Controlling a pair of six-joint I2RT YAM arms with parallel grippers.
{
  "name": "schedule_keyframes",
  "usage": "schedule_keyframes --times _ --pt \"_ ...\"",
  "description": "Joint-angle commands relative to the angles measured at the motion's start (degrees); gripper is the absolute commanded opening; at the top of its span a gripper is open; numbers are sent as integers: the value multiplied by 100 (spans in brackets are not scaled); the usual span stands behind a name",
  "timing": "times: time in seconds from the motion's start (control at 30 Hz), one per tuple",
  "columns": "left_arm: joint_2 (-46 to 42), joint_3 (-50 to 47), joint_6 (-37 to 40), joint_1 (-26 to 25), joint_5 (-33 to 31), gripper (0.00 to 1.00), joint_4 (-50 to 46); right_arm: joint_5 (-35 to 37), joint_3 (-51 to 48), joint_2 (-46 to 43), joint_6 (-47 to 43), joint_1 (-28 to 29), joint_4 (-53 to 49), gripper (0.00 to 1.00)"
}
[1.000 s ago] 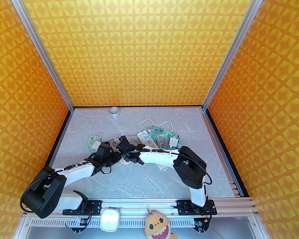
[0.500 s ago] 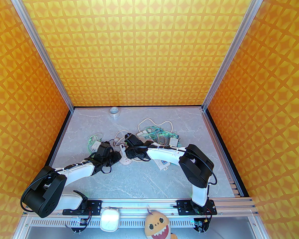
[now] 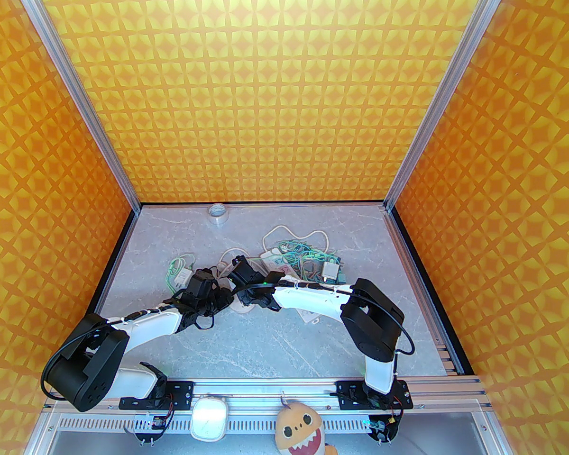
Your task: Pull the plug off the socket
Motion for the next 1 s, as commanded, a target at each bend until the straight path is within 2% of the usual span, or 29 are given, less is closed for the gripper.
schedule_keyframes --times 0.0,0.07,0.4,0.5,0.67,0.8,0.97 --pt "285 -214 117 15 -402 27 -1095 -547 14 -321 -110 -13 172 29" --pt "150 -199 132 15 -418 28 -1173 -814 -28 -332 -52 -51 272 29" --pt "-1406 -828 126 16 -218 56 -313 -1502 63 -74 214 -46 546 30" --pt "-1577 -948 174 16 -189 60 -130 -1618 102 -12 271 -39 594 30" --pt "-1330 -968 178 17 -122 58 -4 -1658 121 -12 303 -33 613 30" --pt "-887 -820 187 -44 -201 46 -271 -1650 96 20 339 -21 663 30" --pt "-325 -716 109 -112 -496 38 -642 -1659 75 158 381 -7 744 30"
